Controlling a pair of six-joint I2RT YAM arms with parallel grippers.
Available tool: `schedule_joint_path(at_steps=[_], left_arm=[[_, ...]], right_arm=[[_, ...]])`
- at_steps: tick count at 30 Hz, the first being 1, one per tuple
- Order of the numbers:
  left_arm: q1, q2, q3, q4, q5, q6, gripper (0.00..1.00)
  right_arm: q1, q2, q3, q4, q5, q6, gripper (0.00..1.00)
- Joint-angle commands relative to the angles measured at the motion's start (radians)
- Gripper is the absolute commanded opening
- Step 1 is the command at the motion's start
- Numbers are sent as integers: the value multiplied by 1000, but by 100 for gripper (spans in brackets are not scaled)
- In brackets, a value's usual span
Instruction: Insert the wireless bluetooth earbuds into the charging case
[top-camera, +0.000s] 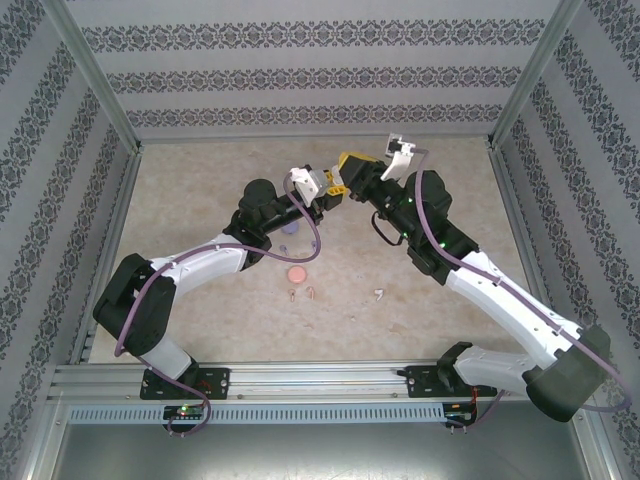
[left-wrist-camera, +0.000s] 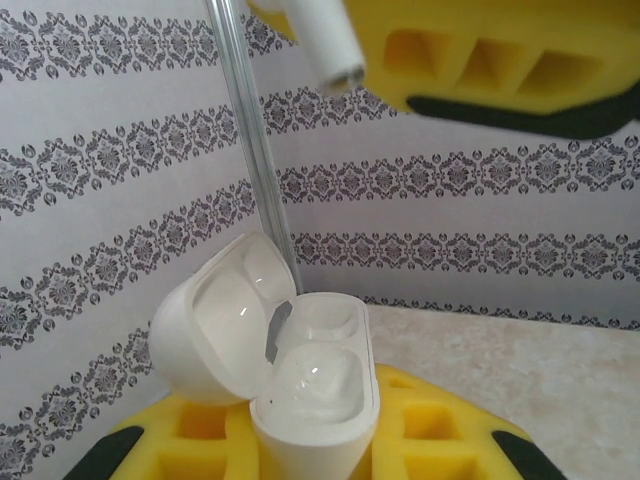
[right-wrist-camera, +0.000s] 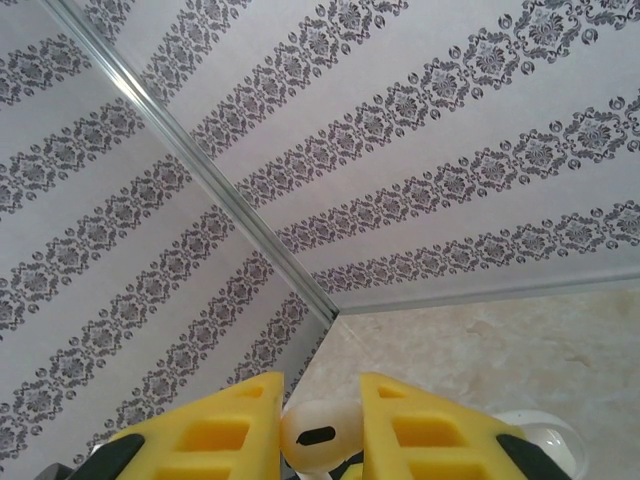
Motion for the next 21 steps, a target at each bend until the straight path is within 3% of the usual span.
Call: schedule_joint_path(at_steps=[1,21], left_arm=[[-9,4,39,72,1,-32,0],[-16,0,46,105,34,-80,0]], right_arm=[[13,-17,-41,84,10,-19,23],[-10,11,-88,129,16,1,20]])
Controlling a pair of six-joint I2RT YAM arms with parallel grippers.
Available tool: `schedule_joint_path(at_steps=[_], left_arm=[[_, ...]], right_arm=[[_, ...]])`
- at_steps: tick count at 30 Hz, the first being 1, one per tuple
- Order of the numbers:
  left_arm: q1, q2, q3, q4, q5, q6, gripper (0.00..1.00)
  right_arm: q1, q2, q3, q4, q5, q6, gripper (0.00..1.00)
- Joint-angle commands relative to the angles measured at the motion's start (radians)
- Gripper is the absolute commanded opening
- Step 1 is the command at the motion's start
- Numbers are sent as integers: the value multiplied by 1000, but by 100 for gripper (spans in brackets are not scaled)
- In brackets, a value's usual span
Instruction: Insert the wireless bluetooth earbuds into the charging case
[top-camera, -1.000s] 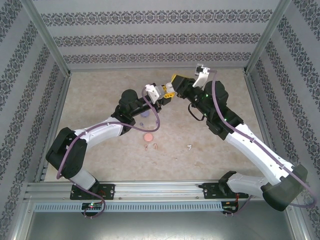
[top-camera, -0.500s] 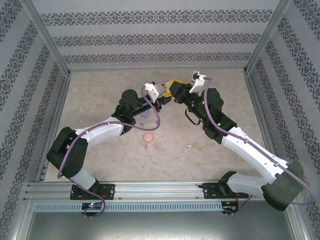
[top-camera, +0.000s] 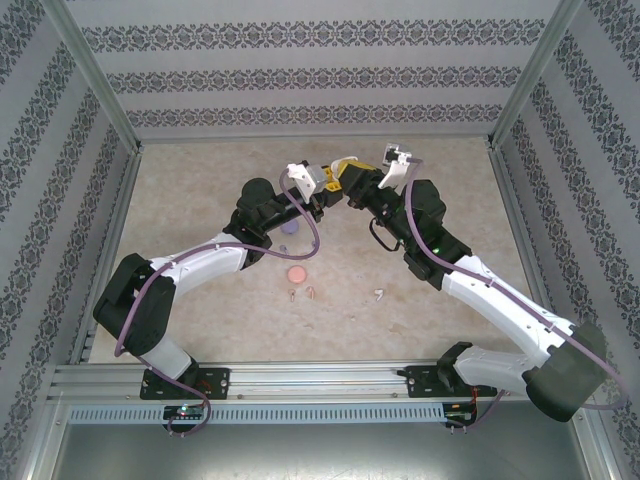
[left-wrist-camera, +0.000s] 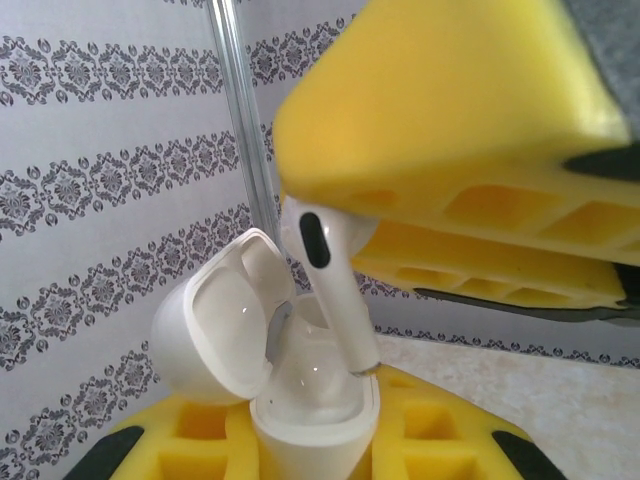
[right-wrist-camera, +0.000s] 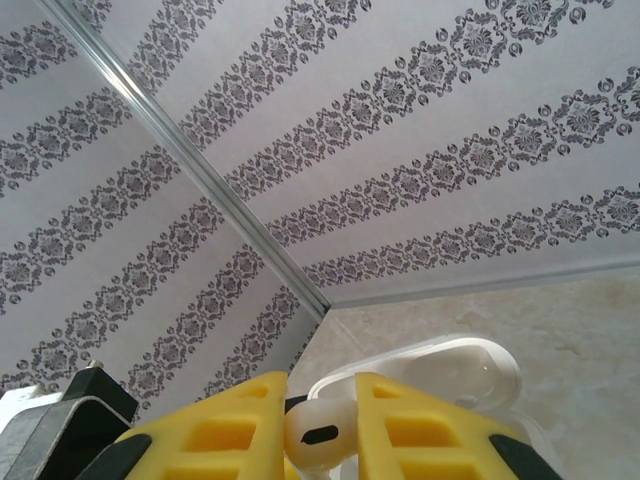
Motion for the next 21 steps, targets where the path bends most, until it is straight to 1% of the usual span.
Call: schedule_joint_path(at_steps=[1,6,21], left_arm=[[-16,-1,34,62,30,-22,0],[-21,-4,35,62,31,-20,0],[-25,-19,37,67,32,-19,0]], right_arm=[[-11,12,-5,46,10,4,20],[-15,24,-8,47,-2,12,19],[-27,22,-40,48,20,7,18]])
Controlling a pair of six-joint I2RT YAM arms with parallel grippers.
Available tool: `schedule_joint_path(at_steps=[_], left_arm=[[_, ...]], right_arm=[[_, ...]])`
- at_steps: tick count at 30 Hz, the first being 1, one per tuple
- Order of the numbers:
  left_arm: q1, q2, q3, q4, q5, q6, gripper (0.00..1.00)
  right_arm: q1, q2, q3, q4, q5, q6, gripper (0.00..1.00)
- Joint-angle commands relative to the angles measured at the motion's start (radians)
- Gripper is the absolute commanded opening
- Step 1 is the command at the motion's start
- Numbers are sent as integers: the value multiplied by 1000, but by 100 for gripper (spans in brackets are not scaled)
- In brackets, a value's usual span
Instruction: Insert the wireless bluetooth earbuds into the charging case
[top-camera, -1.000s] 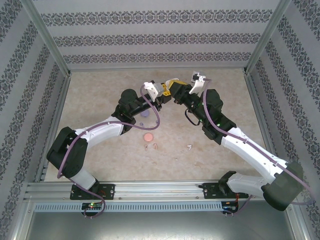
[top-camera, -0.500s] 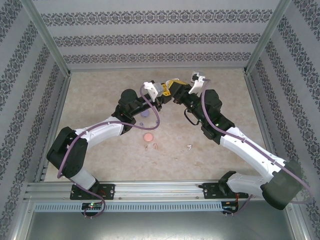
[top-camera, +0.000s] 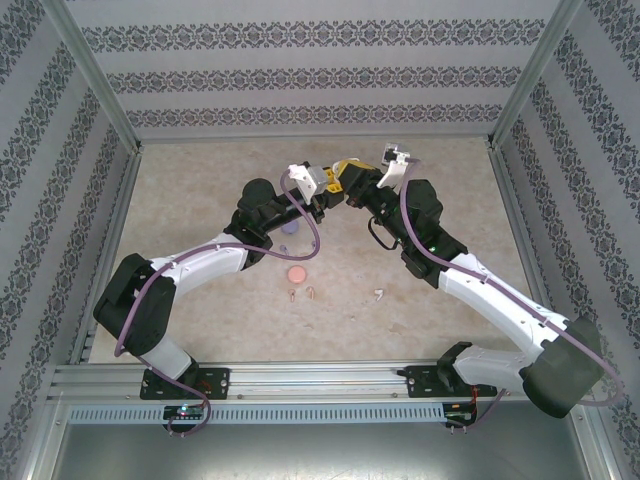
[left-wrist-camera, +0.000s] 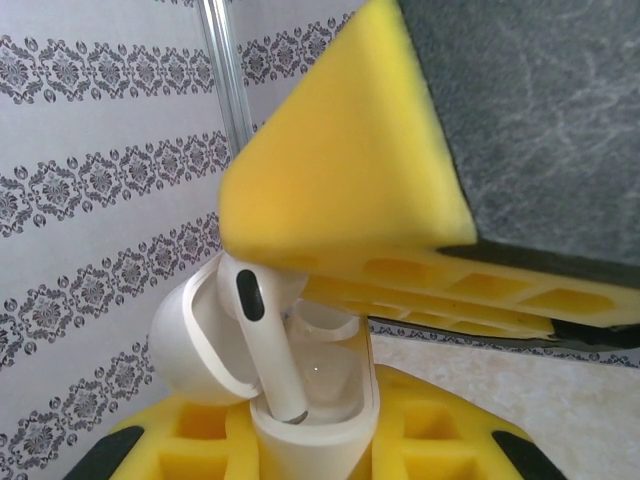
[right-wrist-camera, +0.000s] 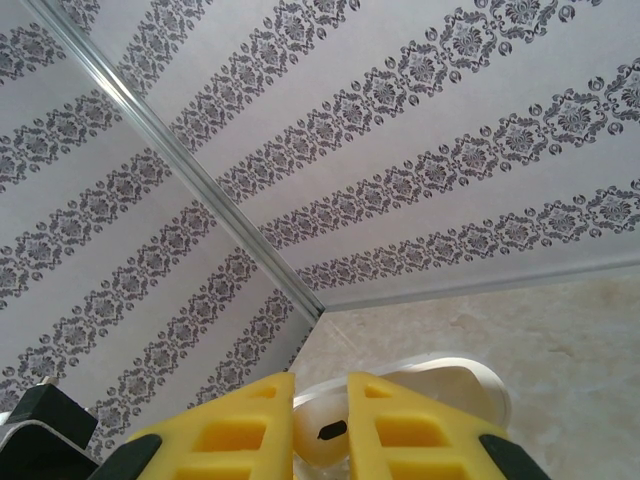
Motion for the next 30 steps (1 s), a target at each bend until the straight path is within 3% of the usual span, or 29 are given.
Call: schedule_joint_path(at_steps=[1,21,30], left_arm=[[-18,-19,37,65,21,-14,0],[-21,-25,42,50,23,-5,0],[-20,-30,44,43,26,0,0]], right_arm=[[-15,-7,-24,7,22,4,18],[-37,-20,-53,-10,7,2,16],[-34,-17,-29,-79,8,-72,16]])
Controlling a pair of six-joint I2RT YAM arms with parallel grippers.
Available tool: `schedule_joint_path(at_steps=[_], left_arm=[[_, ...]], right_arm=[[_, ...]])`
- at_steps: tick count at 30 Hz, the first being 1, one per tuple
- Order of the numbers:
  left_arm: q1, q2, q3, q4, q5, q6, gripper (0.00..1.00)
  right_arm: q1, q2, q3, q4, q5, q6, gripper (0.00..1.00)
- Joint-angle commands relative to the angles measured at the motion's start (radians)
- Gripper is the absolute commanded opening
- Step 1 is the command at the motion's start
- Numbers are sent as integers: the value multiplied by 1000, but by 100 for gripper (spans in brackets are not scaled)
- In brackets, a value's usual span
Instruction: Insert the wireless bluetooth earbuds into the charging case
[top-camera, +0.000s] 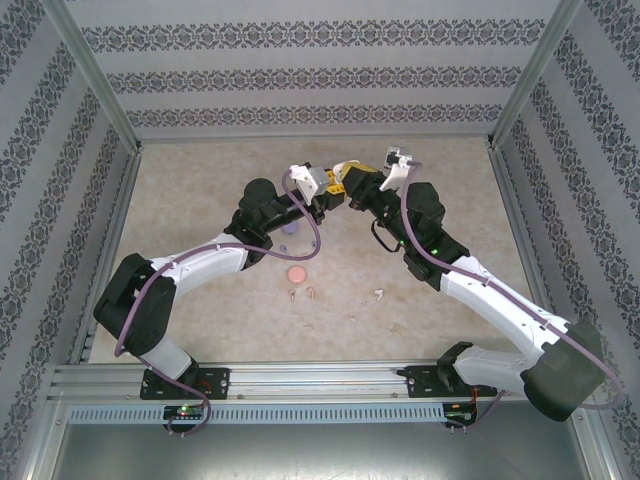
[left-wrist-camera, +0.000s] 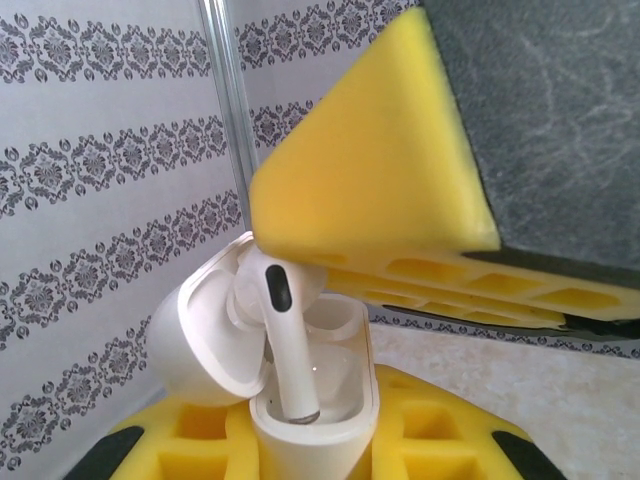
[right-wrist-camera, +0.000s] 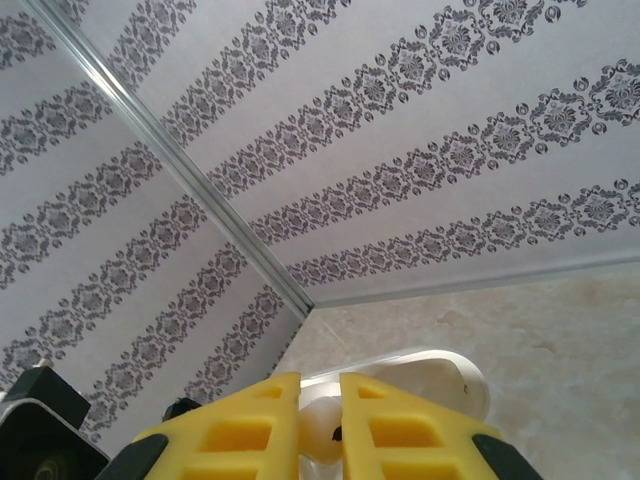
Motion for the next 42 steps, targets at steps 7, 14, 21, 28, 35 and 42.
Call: schedule_joint_path(at_steps=[7,14,21,28,35,42], left_arm=[[-20,-30,49,72,25,3,0],[-21,-27,53,66,27,5,0],[-26,-20,50,65,28,1,0],[-29,-17,46,72,27,-3,0],[-32,-4,41,85,24,-17,0],[-33,-3,31,99,21,-21,0]], right_arm=[[6,14,23,-127,32,-103,16],[20,23,48,-163,46,-130,31],[18,46,119,-191,52,-111,48],[-14,62,155,-180,15,-35,63],[-50,50,184,-163,-51,59,74],[-71,-16,197,-239,-51,95,78]])
